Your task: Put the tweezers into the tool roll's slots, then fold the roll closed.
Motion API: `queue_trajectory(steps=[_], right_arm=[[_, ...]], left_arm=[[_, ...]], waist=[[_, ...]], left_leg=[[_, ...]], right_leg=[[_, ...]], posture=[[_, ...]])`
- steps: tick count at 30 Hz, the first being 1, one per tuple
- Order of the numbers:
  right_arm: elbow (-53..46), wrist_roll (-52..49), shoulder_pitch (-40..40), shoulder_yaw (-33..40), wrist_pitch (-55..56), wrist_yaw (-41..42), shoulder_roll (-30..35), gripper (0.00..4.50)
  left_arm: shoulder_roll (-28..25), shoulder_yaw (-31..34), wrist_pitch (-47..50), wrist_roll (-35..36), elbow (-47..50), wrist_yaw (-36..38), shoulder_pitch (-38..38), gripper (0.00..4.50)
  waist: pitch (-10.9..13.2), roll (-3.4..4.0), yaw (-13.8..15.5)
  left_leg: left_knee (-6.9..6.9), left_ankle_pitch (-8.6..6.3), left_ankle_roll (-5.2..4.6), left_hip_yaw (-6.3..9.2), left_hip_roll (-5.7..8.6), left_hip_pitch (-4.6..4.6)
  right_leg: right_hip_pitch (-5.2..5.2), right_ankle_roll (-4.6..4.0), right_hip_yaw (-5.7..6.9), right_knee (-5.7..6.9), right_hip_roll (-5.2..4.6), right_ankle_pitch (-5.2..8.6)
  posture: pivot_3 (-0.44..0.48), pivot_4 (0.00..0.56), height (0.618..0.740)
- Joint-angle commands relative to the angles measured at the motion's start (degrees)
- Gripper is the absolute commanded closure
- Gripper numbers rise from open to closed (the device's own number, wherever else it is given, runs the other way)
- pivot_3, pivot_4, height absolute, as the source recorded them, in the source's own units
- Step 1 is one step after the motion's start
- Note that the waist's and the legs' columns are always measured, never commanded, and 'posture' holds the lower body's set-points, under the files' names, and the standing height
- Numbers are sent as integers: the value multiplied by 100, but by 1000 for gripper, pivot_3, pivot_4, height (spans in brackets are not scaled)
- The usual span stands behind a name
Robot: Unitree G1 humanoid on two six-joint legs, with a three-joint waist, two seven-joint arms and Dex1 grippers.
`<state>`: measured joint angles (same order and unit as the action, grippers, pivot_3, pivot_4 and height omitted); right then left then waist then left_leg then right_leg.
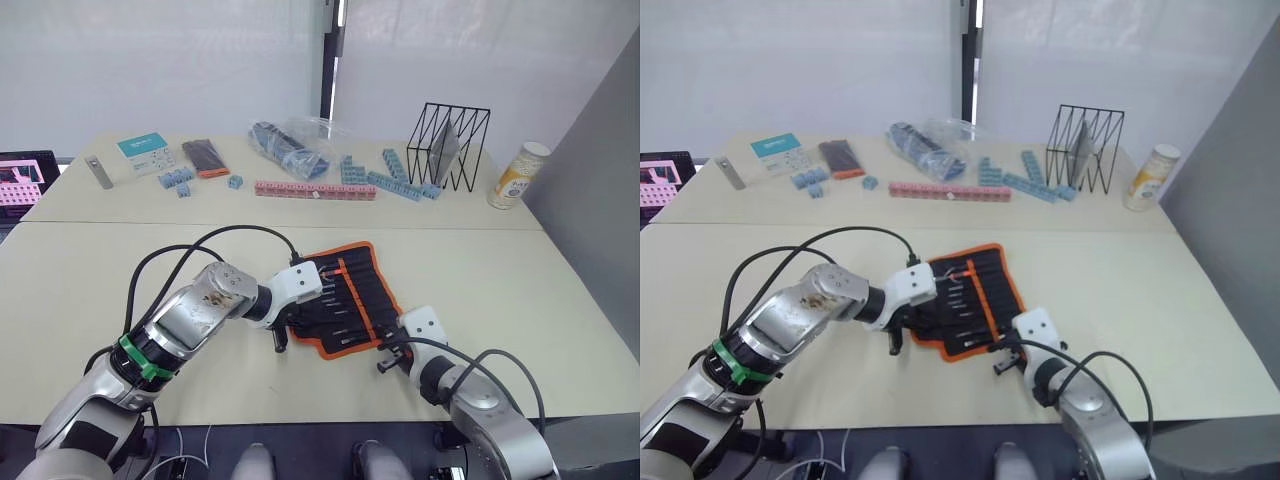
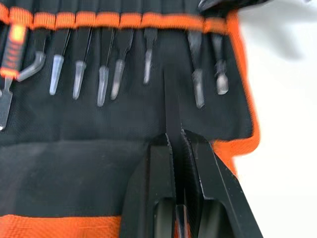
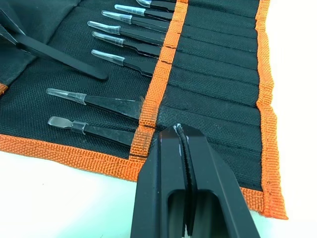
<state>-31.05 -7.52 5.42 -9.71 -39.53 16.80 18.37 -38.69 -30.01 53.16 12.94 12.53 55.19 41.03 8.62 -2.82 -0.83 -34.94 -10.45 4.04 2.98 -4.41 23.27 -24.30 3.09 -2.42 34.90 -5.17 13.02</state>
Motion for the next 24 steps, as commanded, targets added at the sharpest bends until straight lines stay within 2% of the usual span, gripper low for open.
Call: queue_trajectory(steps=[1,11,24], right_arm=[[471,13,228,-220,-474,-14,-28,4500],[482,22,239,-244,-462,-76,-97,4500],[397,6,309,-219,-502,-130,-111,4500]], left_arm=[[214,-267,45,-246,-110,10,401,4477],[720,-777,-196,-762,-566,34,712,4477],[1903,-959,-872,-1282,-1769,-121,928,4477]], waist=[[0,-1,3],[-1,0,2],[-5,2,133]], left_leg=[[0,-4,-5,0,0,1],[-14,-4,-7,4,0,-5],[-46,-1,-10,4,3,-3]], right_leg=[[0,0,0,1,1,0],[7,1,-1,7,4,1],[22,4,-2,2,1,4]], posture=[[0,150,721],[0,150,721],[0,150,721]])
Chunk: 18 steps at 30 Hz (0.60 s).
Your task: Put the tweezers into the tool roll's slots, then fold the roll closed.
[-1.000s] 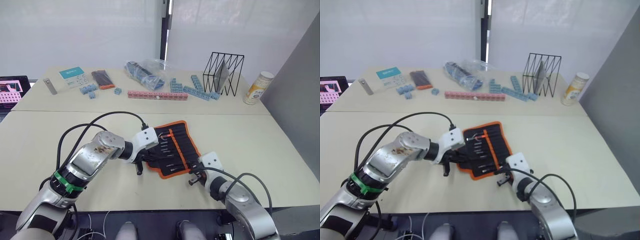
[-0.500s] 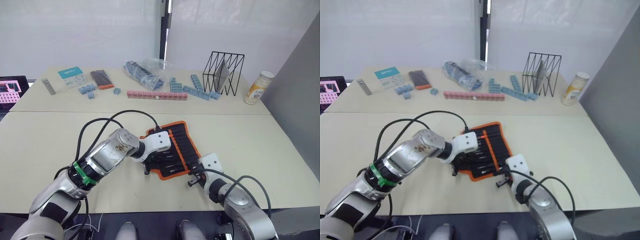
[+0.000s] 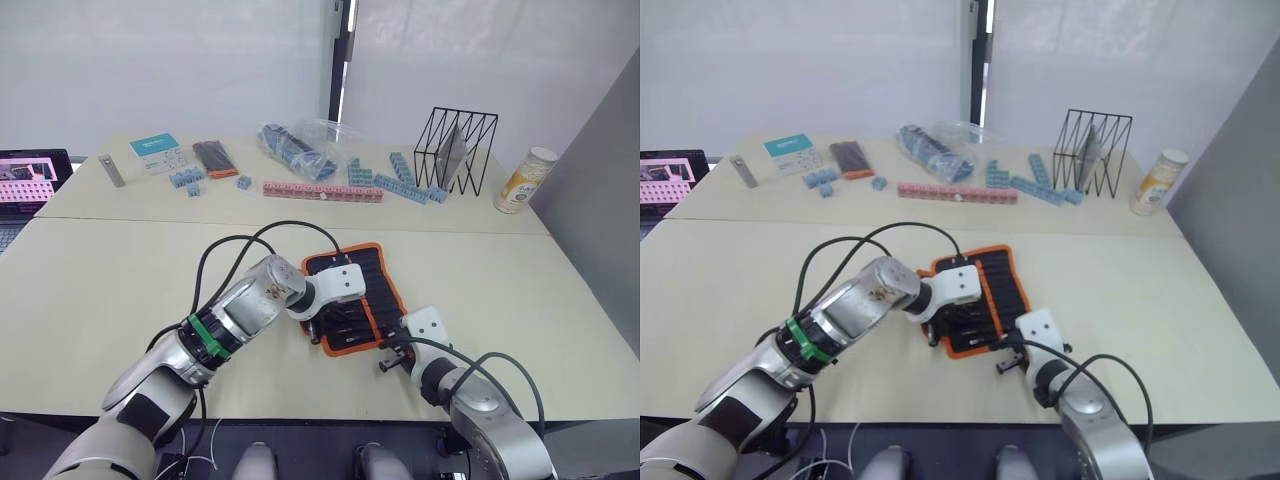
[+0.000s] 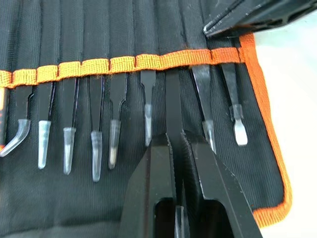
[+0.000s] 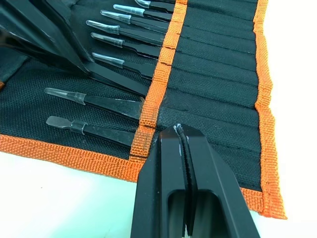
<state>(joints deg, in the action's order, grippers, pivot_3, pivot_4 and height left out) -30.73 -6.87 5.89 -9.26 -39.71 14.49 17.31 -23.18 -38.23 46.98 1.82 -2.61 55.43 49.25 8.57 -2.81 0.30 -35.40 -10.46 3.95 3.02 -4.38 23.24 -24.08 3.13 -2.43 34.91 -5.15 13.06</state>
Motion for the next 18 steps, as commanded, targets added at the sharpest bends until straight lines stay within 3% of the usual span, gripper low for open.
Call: queue_trajectory(steps=[1,11,18], right_arm=[[359,-62,267,-263,-489,98,-7,4500],[279,-58,335,-250,-546,83,-2,4500],[246,-60,387,-222,-550,89,14,4500]], left_arm=[[458,-141,-327,-210,-376,-161,113,4477],[1365,67,-1124,-472,-1531,-279,49,4477],[1304,139,-1261,-618,-1576,-134,4,4477]], waist=[[0,1,34],[-6,8,45],[-9,13,63]], left_leg=[[-5,0,0,0,0,0],[-50,-2,1,1,5,14],[-60,-7,6,6,10,12]], right_leg=[[2,0,0,0,0,0],[12,7,0,1,-7,3],[16,9,0,-4,-11,5]], posture=[[0,150,721],[0,150,721],[0,150,721]])
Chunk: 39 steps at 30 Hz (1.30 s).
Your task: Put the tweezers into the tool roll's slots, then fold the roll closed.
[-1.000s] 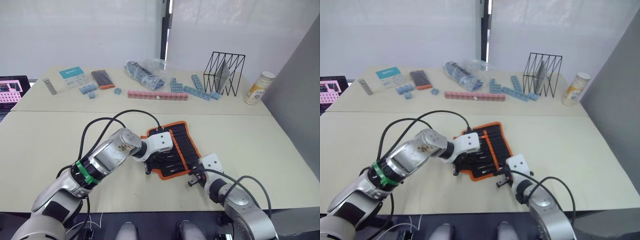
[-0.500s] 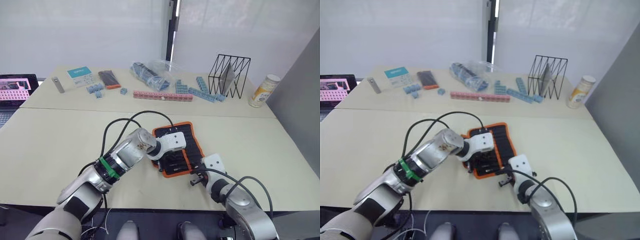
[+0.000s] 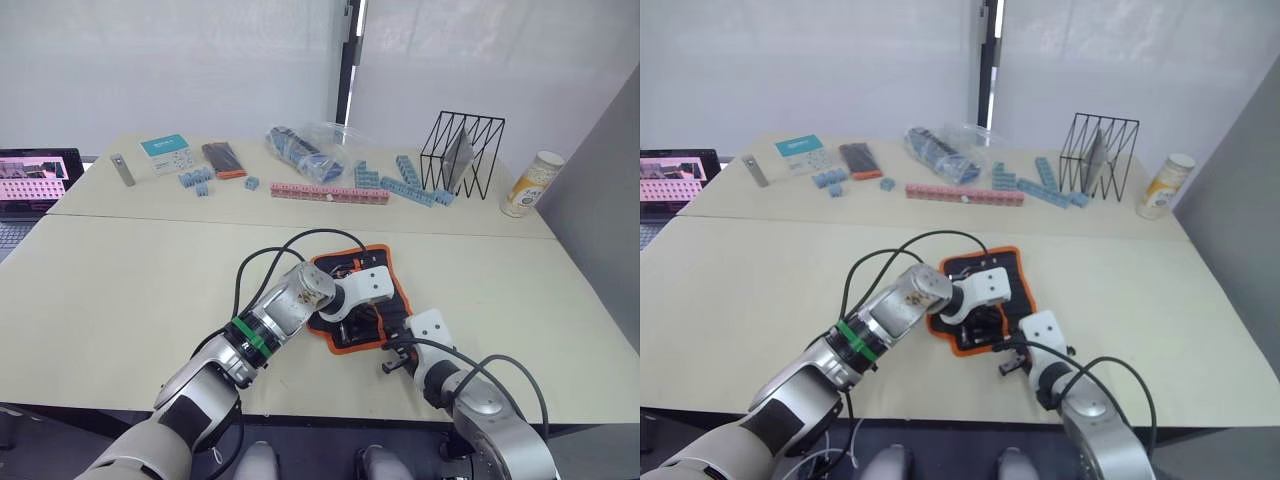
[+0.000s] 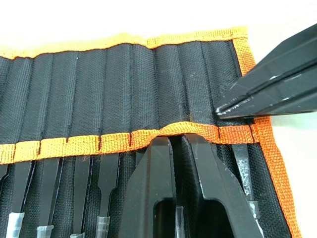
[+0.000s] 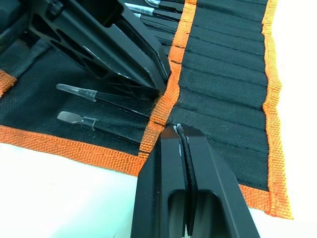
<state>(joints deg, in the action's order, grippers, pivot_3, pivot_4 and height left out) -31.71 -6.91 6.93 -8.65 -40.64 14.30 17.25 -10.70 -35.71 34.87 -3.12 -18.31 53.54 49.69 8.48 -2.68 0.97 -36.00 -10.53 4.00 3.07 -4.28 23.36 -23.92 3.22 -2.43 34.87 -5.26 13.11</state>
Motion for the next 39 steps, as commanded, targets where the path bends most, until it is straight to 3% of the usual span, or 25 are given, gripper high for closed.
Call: queue_trajectory(steps=[1,5,6,14,18,19,24,30,34,38,39], right_arm=[[349,-56,282,-284,-454,111,22,4500],[379,-56,255,-303,-448,114,8,4500],[389,-56,245,-307,-444,118,8,4500],[511,-50,163,-310,-396,171,40,4500],[519,-60,108,-290,-422,208,71,4500],[548,-60,73,-283,-420,223,76,4500],[412,-49,90,-228,-309,299,187,4500],[-100,-120,115,-105,222,497,374,4500],[-652,-410,195,399,489,655,437,4500],[-943,-729,409,1184,843,976,710,4500],[-951,-832,484,1422,967,1060,751,3959]], left_arm=[[22,-93,-56,-140,17,72,-39,4477],[-61,37,-36,-151,97,92,-36,4477],[-90,79,-14,-142,132,111,-32,3651],[-732,508,281,8,948,391,-51,1531],[-1146,937,652,290,1574,510,-194,217],[-1297,1125,740,424,1726,565,-268,65],[-1771,2269,970,1156,2330,548,-790,65],[-2160,3734,-573,1537,2358,206,-2155,65],[-2504,4529,-1314,1830,2099,357,-3051,65],[-2747,5118,-1461,2256,1998,547,-3776,65],[-2803,5248,-1583,2316,1961,604,-3950,0]], waist=[[0,0,-7],[0,0,-27],[0,0,-34],[2,6,-83],[4,8,-155],[5,10,-178],[7,14,-203],[12,21,-180],[25,31,-167],[58,51,-143],[59,53,-139]], left_leg=[[0,-1,2,-1,0,-1],[3,0,-1,0,0,2],[3,3,-5,0,0,2],[9,4,-7,-1,-2,6],[19,5,-9,1,-2,11],[19,4,-12,1,-2,11],[28,0,-18,2,-5,3],[28,-2,-18,0,-5,6],[32,-2,-18,0,-5,14],[27,-3,-17,-3,-4,31],[24,-3,-17,-2,-4,35]], right_leg=[[0,0,0,0,-1,0],[1,0,0,6,1,0],[0,1,0,8,1,0],[-12,0,-1,14,3,0],[-19,1,-1,19,6,-1],[-20,1,-1,21,6,-1],[-21,1,-2,34,9,-1],[-23,1,-3,29,8,-1],[-32,0,-3,31,8,-1],[-39,0,-3,25,5,-1],[-41,0,-3,24,5,-1]], posture=[[0,150,721],[0,150,721],[0,150,721],[0,150,721],[0,150,721],[0,150,721],[0,150,721],[0,150,721],[0,150,721],[0,150,721],[0,150,721]])
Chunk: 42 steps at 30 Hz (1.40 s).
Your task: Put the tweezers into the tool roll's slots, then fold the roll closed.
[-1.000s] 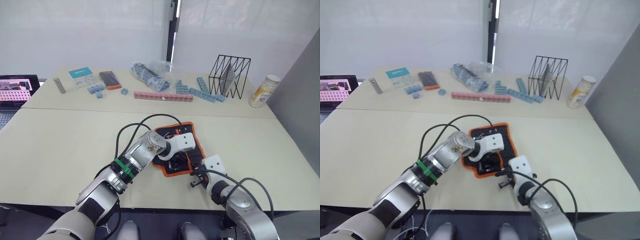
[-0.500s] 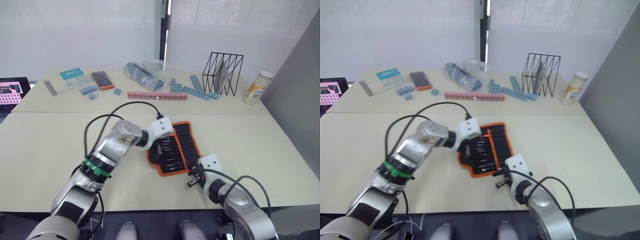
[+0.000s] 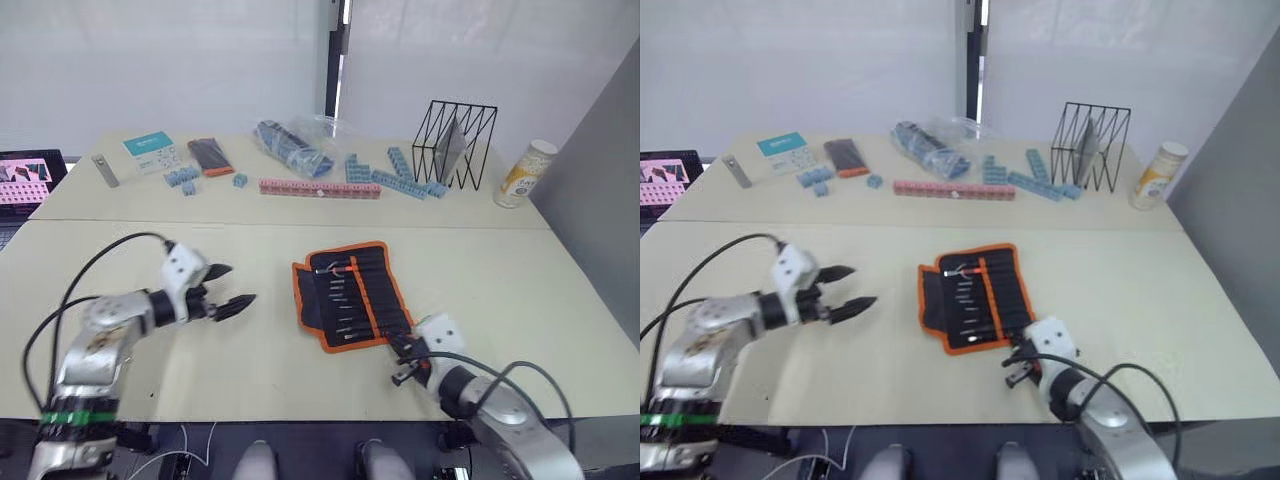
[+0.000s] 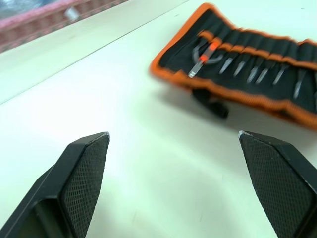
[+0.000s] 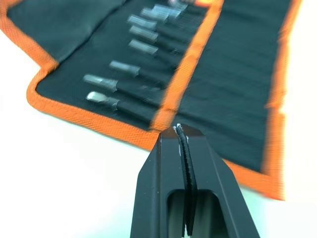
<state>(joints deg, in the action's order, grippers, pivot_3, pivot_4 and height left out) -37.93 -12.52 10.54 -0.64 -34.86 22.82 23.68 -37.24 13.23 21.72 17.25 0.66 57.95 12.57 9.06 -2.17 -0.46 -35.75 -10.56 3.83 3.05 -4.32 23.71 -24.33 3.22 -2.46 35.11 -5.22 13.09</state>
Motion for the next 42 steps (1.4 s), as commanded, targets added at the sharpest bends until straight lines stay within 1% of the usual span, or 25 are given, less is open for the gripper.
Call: queue_trajectory(steps=[1,5,7,11,12,16,19,21,23,27,29,31,33,36,39,42], right_arm=[[-307,-372,208,861,521,298,145,3672],[-3,-687,354,1797,899,489,238,2322],[313,-762,420,2073,1132,624,270,1628],[1031,-599,550,2180,1763,706,197,262],[1160,-547,570,2178,1887,720,203,22],[1438,-531,571,2166,2207,763,211,22],[1451,-539,489,2083,2201,705,216,22],[1337,-561,431,1974,2093,676,220,22],[1009,-610,422,1783,1885,626,200,22],[142,-469,466,966,1413,390,72,22],[-256,-292,390,334,1152,224,-9,22],[-435,185,117,-434,937,25,-46,22],[-474,476,-89,-855,819,-135,-101,22],[-97,1231,-671,-1819,750,-472,-365,22],[388,1686,-1139,-2323,857,-691,-687,22],[976,2035,-1607,-2723,1090,-793,-995,22]], left_arm=[[-179,441,-344,332,87,168,-392,0],[-428,887,-658,475,-199,294,-837,0],[-451,991,-778,531,-263,269,-951,0],[-452,1149,-964,588,-412,253,-1141,0],[-445,1158,-979,606,-410,233,-1174,0],[-400,1165,-1089,651,-447,159,-1325,0],[-328,1185,-1088,696,-344,28,-1397,0],[-297,1172,-1089,687,-260,-56,-1444,0],[-277,1103,-1022,718,-93,-72,-1501,0],[-217,909,-903,904,393,52,-1650,0],[-241,787,-897,983,519,216,-1717,0],[-308,627,-844,1065,557,444,-1760,0],[-333,542,-875,1098,564,550,-1771,0],[-282,313,-1380,998,539,859,-1715,0],[-215,122,-1828,904,478,1019,-1600,0],[-223,-99,-2094,826,313,1140,-1315,0]], waist=[[2,3,15],[9,7,15],[10,9,15],[13,13,15],[14,15,12],[25,34,-21],[29,40,-30],[30,41,-40],[31,42,-38],[32,44,-33],[32,44,-33],[32,44,-33],[32,44,-37],[31,41,-36],[31,41,-28],[31,41,-10]], left_leg=[[0,0,0,-1,0,0],[1,-1,1,-1,-2,-1],[1,-1,1,-4,-3,-4],[-1,-1,1,-10,-4,-10],[-1,-1,1,-10,-5,-10],[-1,-1,1,-15,-5,-10],[-1,0,1,-14,-6,-13],[-1,0,1,-15,-6,-14],[-1,0,1,-15,-7,-15],[0,0,1,-14,-7,-17],[0,-1,1,-14,-7,-17],[-1,-1,1,-14,-7,-17],[-3,-1,1,-16,-8,-18],[-8,-1,1,-16,-8,-18],[-10,0,1,-16,-9,-17],[-11,0,0,-15,-8,-13]], right_leg=[[0,0,0,-1,0,0],[-3,0,0,0,0,0],[-2,-1,0,-1,0,0],[2,-1,0,-4,-3,1],[1,-1,0,-3,-3,1],[1,-1,-1,-1,-3,1],[0,-1,-1,4,-1,0],[0,-1,-2,5,0,0],[0,-1,-2,5,0,0],[-1,-2,-2,12,0,0],[0,-2,-3,11,0,0],[-1,-2,-3,11,0,0],[-4,-4,-3,8,0,1],[-3,-4,-2,6,0,1],[-4,-6,-2,7,1,0],[-2,-7,-2,9,3,-2]], posture=[[0,150,721],[0,150,721],[0,150,721],[0,150,721],[0,150,721],[0,150,721],[0,150,721],[0,150,721],[0,150,721],[0,150,721],[0,150,721],[0,150,721],[0,150,721],[0,150,721],[0,150,721],[0,150,721]])
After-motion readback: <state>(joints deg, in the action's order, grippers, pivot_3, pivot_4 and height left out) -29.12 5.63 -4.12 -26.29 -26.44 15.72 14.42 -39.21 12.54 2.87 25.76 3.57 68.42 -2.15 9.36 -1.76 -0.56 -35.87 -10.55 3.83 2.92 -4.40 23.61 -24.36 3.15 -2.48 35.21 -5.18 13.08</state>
